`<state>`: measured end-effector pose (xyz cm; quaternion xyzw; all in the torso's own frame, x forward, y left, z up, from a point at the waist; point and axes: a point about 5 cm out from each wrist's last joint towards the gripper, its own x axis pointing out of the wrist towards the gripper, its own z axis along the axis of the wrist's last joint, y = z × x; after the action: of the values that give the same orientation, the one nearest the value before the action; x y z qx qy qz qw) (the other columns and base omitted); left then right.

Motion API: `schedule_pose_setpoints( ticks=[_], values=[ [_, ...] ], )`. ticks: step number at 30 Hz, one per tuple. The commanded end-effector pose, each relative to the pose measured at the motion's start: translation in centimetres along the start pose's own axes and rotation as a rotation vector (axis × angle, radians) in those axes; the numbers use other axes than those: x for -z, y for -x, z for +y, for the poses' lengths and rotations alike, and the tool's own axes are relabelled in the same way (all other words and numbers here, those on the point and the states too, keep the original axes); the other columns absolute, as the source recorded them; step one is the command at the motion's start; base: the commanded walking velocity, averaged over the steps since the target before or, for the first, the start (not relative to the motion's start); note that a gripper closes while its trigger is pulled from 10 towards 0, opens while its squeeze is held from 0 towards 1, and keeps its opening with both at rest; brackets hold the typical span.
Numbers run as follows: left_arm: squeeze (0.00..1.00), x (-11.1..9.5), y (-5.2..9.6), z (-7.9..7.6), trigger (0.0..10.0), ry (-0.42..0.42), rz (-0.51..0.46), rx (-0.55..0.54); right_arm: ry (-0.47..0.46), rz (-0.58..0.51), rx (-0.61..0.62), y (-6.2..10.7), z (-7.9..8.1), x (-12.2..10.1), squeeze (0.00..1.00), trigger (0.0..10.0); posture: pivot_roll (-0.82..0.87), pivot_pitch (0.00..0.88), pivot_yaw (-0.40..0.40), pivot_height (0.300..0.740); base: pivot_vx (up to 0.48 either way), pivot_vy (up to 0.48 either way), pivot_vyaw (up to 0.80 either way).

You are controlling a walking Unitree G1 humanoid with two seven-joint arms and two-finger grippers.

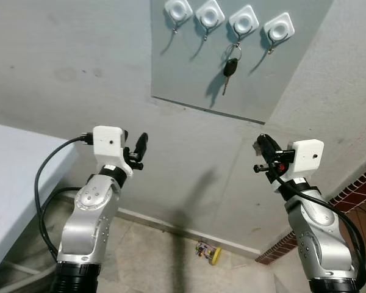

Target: Hang keys on a hook

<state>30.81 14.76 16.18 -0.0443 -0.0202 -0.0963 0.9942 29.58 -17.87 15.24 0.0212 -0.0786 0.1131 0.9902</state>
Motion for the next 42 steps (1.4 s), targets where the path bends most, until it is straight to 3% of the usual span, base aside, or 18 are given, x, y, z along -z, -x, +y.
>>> schedule_pose_setpoints(
  ticks=[1, 28, 33, 36, 40, 42],
  values=[
    [0.00, -0.5, 0.0, -0.4, 10.0, 0.004, -0.017, 0.028, 0.006, -0.026, -0.005, 0.0, -0.1, -0.7, 0.00, 10.0, 0.03, 0.067, -0.072, 0.740, 0.000, 0.000, 0.00],
    [0.00, -0.7, -0.1, -0.5, 10.0, 0.018, -0.027, 0.042, 0.004, -0.029, -0.007, -0.2, 0.1, -0.7, 0.00, 10.0, 0.04, 0.062, -0.070, 0.740, 0.228, 0.000, 0.00],
    [0.00, -0.7, -0.1, -0.6, 10.0, -0.037, -0.026, 0.007, 0.004, -0.027, -0.008, -0.2, 0.1, -0.7, 0.00, 10.0, 0.04, 0.063, -0.071, 0.740, 0.000, 0.000, 0.00],
    [0.00, -1.3, -0.1, -1.0, 10.0, -0.078, -0.077, 0.030, 0.004, -0.025, -0.011, -0.2, 0.1, -0.7, 0.00, 10.0, 0.04, 0.065, -0.072, 0.740, 0.000, 0.000, 0.00],
    [0.00, -2.1, -0.2, -2.1, 10.0, -0.070, -0.090, 0.090, 0.005, -0.026, -0.031, -0.3, 0.2, -0.9, 0.00, 10.0, 0.04, 0.064, -0.072, 0.740, 0.000, 0.000, 0.00],
    [0.00, -3.5, -0.2, -3.9, 10.0, -0.133, -0.139, 0.194, 0.001, -0.050, -0.105, -0.7, 0.9, -1.7, 0.00, 10.0, 0.03, 0.064, -0.071, 0.740, 0.000, 0.000, 0.00]
  ],
)
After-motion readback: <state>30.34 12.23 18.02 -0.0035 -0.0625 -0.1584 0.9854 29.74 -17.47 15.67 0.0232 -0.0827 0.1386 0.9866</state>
